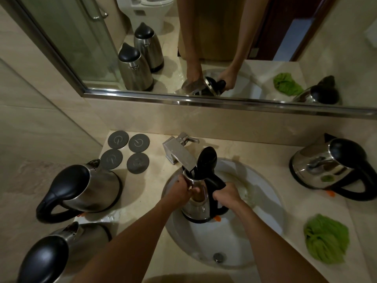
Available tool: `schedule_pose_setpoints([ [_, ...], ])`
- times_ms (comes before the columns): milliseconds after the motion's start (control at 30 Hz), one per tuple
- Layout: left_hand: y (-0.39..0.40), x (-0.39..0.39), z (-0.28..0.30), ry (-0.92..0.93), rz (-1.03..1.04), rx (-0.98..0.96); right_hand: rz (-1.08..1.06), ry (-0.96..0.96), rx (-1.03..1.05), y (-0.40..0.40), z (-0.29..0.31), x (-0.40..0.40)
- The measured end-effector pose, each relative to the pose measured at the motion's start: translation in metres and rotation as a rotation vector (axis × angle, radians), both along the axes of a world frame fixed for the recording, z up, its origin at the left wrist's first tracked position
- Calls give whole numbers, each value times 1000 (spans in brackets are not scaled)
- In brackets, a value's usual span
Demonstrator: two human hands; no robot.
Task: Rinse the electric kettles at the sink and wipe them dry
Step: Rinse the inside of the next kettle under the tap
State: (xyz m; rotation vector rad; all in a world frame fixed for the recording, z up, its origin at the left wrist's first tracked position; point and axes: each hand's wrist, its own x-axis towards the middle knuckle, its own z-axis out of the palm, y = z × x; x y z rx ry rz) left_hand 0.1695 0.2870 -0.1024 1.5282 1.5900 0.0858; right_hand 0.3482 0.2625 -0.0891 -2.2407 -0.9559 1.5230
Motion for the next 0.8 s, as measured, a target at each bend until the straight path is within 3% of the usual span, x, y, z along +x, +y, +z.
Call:
schedule_pose_setpoints([
  [800, -4, -5, -3, 55, -19, 53, 21, -10, 8, -3, 3, -4],
])
